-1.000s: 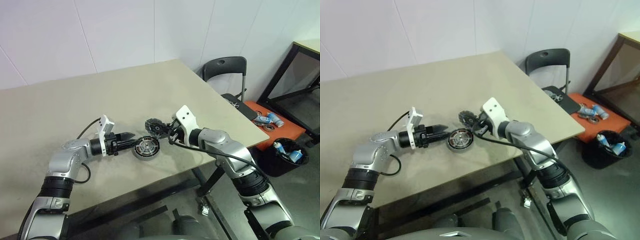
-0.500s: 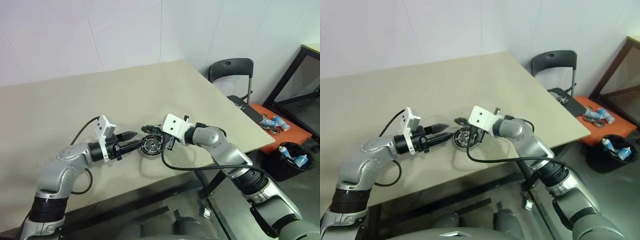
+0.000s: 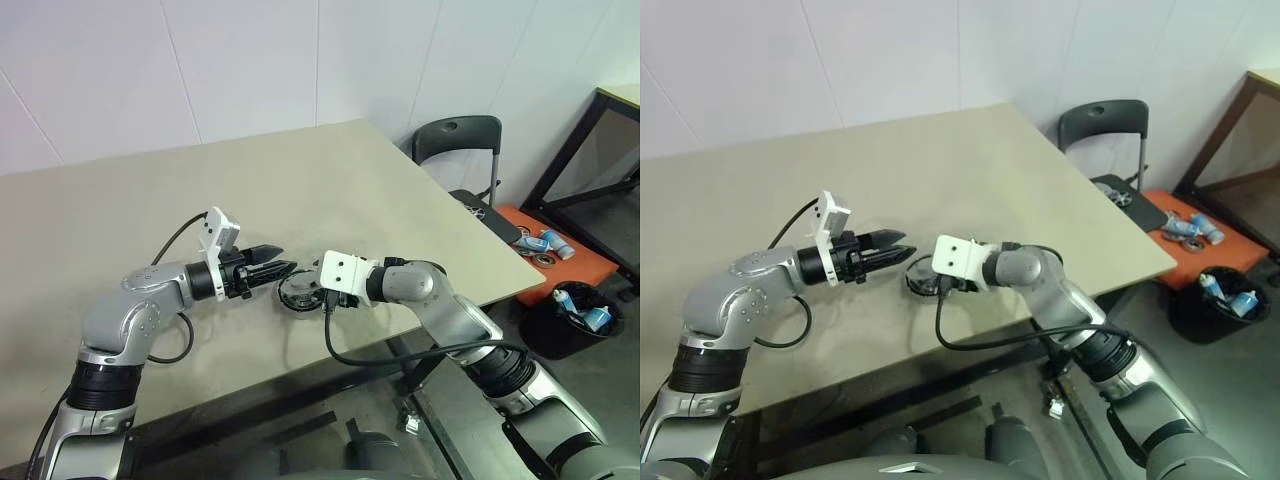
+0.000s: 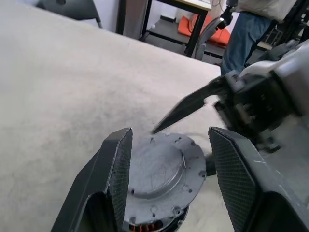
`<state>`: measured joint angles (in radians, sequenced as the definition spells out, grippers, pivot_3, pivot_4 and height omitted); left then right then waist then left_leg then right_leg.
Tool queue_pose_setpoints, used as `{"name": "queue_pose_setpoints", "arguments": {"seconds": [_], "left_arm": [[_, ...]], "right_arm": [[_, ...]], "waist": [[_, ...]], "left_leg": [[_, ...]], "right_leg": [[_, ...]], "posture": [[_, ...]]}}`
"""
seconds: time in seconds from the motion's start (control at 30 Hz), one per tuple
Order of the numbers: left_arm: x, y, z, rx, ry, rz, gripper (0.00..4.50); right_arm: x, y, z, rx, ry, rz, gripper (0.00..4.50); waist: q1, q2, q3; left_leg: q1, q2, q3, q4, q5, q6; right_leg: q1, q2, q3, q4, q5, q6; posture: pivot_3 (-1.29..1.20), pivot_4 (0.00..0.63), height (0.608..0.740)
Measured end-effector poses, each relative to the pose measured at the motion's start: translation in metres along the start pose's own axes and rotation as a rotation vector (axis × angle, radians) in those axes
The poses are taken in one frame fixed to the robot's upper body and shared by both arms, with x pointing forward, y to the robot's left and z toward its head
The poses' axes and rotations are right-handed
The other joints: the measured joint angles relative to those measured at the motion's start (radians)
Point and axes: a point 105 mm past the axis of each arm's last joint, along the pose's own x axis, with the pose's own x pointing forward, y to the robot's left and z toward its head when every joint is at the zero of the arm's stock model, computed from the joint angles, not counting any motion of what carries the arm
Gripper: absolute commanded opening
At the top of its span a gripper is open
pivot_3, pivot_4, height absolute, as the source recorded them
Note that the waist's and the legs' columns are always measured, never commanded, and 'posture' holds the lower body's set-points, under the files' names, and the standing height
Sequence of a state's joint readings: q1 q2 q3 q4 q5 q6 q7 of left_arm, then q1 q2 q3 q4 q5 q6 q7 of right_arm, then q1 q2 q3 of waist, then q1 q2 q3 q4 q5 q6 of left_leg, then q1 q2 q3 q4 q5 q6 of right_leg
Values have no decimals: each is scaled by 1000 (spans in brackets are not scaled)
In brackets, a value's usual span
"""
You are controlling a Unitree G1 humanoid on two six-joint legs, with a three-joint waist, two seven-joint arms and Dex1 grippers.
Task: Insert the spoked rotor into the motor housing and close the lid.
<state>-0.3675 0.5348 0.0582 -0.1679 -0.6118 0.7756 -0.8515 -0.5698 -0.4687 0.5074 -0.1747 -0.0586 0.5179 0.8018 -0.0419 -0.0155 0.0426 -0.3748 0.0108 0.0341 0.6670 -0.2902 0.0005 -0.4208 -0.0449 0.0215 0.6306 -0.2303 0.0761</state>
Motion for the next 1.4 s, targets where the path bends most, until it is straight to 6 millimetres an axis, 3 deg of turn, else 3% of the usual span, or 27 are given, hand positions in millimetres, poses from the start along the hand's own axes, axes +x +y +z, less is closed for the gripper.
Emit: {"name": "queue_pose_setpoints", "arguments": {"seconds": [0.3,0.4,0.5,0.6,0.67,0.73,0.93,1.13,1.4], "left_arm": [[3,1,-3,3,-16,-17,2663],[2,1,-6,3,-19,-15,2663],[0,1,-9,3,-24,-16,2663],[-1,1,-14,-8,-21,-13,2663],[-2,1,-13,-2,-27,-10,2663],[-4,2,-13,-1,-32,-2,2663],[-14,8,-23,-23,-12,33,2663],[-16,10,-23,-22,-6,34,2663],[-17,9,-24,-17,8,17,2663]], "right_arm": [[-10,-12,44,186,-137,127,2727],[-11,-9,43,230,-136,161,2727],[-13,-21,33,283,-131,130,2727],[-15,-46,11,323,-113,-2,3312],[-20,-50,-2,352,-117,-51,3978],[-20,-43,-11,384,-104,-43,4465],[-16,-5,-27,514,-81,47,4465],[-7,-1,-17,468,-110,24,4465],[14,10,-24,423,-90,-9,4465]], "waist": [[3,0,0],[4,0,0],[3,0,0],[4,0,0],[4,0,0],[1,0,0],[0,0,0],[-1,0,0],[0,0,0]], "left_leg": [[0,1,-1,0,0,0],[0,0,0,0,0,0],[0,0,0,0,0,0],[1,0,0,0,0,0],[0,0,0,0,0,0],[0,0,0,-1,0,0],[0,1,0,-1,0,0],[2,0,0,1,0,0],[1,0,0,0,0,0]], "right_leg": [[0,0,-1,0,0,0],[0,-1,-1,0,0,0],[1,-2,0,0,0,0],[1,-1,0,0,0,-1],[1,-1,0,0,0,0],[0,-1,0,0,0,0],[-1,0,0,1,0,0],[2,0,0,0,-1,-2],[1,0,0,0,0,0]], "posture": [[0,0,740],[0,0,740],[0,0,740],[0,0,740],[0,0,740],[0,0,740],[0,0,740],[0,0,740],[0,0,740]]}}
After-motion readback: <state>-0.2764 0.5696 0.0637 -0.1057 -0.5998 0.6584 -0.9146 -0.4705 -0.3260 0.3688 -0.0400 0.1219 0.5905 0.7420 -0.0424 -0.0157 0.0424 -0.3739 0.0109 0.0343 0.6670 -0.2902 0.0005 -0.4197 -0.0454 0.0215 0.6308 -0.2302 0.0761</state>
